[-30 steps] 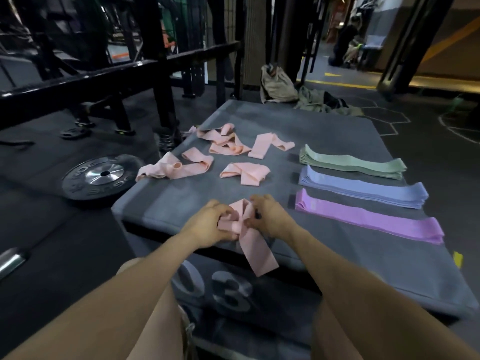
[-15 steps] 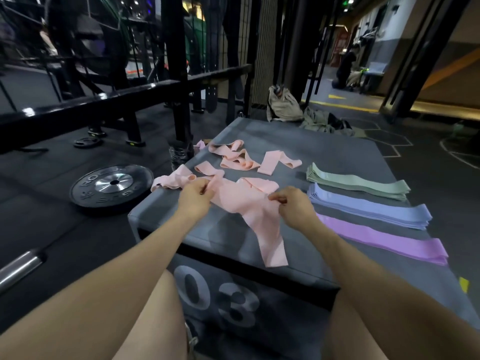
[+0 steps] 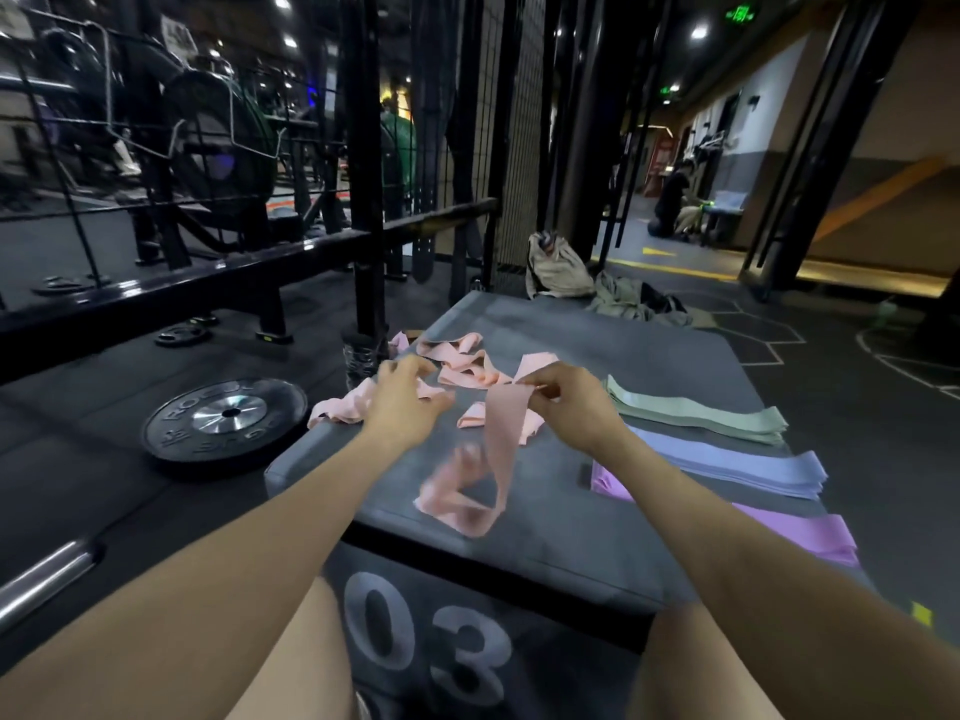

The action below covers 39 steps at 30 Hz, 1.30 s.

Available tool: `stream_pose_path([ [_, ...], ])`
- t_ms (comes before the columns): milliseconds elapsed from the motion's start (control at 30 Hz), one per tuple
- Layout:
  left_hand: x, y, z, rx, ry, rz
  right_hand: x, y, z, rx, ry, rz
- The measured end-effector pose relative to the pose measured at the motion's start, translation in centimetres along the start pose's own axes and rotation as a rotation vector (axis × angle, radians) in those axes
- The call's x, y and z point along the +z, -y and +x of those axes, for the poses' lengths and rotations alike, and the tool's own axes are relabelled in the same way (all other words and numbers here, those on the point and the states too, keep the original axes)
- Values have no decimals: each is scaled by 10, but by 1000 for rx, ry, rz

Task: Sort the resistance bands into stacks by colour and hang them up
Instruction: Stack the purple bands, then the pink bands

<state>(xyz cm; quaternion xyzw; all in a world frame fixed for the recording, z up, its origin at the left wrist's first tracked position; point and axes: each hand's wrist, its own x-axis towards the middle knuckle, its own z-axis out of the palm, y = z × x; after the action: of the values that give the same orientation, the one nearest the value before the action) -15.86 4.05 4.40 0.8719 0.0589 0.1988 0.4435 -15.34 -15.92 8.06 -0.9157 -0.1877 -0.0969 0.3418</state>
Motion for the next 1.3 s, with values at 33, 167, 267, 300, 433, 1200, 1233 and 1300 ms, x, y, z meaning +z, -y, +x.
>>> stream_pose_path([
  [33,2,-7,-3,15,36,-82,-2,2,0,0,-2,2],
  [167,11,-37,-22,31,265,-430,-6,14,0,-18,-41,-9],
  [267,18,-46,-29,41,391,-419,-14,23,3,-7,-79,13],
  [300,20,-48,-30,41,391,-395,-18,26,4,-9,-95,22],
  [433,21,-51,-25,12,333,-331,-31,34,9,-18,-146,26],
  [1200,-32,-22,-16,-77,215,-425,-41,6,-9,153,-16,419],
  [1233,-33,-19,-16,-106,239,-424,-41,3,-10,161,-18,420],
  [1300,-34,-15,-17,-178,303,-392,-42,-1,-13,160,-23,402],
])
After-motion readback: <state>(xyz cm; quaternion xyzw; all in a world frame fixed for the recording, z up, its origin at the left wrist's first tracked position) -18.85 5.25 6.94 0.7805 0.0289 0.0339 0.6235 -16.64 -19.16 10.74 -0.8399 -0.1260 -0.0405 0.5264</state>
